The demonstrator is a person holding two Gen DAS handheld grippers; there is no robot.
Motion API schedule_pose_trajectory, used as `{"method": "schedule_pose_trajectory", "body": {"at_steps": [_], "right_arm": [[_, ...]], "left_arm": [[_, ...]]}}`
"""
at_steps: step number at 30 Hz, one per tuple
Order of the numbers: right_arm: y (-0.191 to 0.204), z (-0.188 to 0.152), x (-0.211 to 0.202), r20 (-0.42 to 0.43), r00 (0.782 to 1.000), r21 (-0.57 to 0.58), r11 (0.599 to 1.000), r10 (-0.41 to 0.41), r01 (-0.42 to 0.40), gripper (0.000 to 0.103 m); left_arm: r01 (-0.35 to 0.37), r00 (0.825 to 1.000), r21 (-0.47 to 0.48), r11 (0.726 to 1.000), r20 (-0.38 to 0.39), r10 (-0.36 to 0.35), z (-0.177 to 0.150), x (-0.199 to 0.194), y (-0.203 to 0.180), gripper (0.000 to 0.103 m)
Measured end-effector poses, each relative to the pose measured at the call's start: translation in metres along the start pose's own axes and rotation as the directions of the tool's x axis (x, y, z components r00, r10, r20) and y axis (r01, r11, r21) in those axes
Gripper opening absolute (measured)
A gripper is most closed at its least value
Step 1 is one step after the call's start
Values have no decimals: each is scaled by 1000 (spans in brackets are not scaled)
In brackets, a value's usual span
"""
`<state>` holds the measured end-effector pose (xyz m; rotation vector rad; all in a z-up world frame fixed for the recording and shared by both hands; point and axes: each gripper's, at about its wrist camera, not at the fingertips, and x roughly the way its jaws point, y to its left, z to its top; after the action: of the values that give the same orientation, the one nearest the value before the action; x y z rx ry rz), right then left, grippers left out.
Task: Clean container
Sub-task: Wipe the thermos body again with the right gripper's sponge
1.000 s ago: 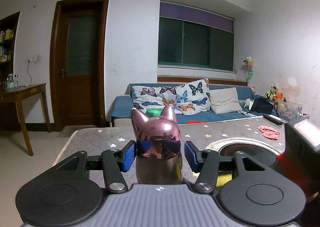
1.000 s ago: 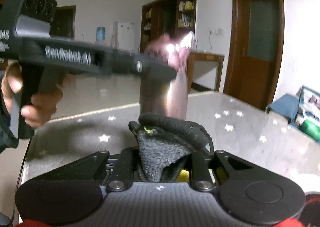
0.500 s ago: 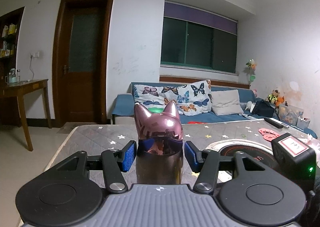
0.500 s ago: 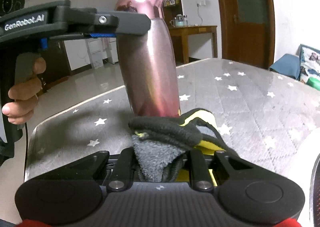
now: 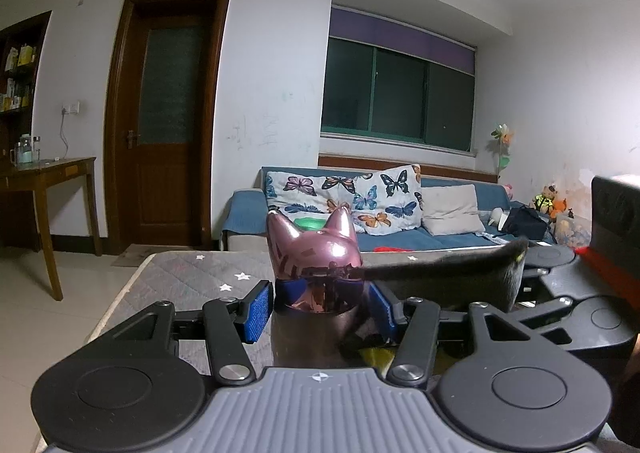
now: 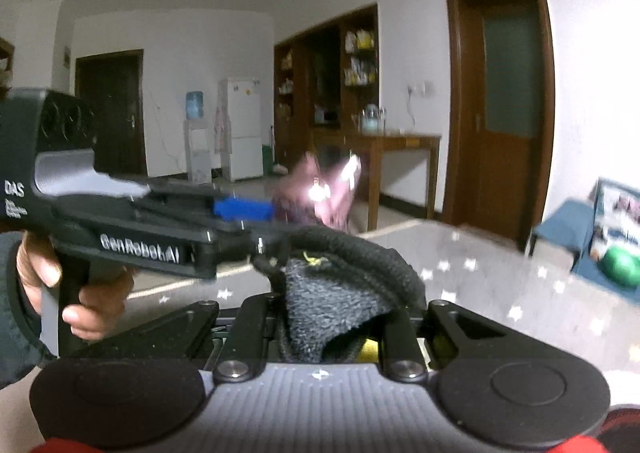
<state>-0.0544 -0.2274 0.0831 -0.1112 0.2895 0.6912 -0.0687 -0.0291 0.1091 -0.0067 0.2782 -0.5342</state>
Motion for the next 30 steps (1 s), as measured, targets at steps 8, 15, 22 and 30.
{"method": "schedule_pose_trajectory", "body": {"at_steps": [8, 15, 22, 30], "right_arm": [[1, -13, 9, -22, 1000, -10, 1000, 13, -13, 18], [3, -39, 23, -101, 995, 28, 999, 18, -15, 18], [-8, -58, 33, -191, 981, 104, 995, 25, -5, 18], [-18, -55, 35, -195, 981, 141, 990, 15, 13, 18]], "left_arm": [[-16, 1000, -4, 1000, -2, 16, 1, 1, 1, 56], [-14, 1000, -8, 1000, -7, 14, 1, 2, -2, 56], [-8, 1000, -5, 1000, -10, 8, 0, 2, -8, 56], [-11, 1000, -4, 1000, -17, 11, -2, 3, -5, 57]]}}
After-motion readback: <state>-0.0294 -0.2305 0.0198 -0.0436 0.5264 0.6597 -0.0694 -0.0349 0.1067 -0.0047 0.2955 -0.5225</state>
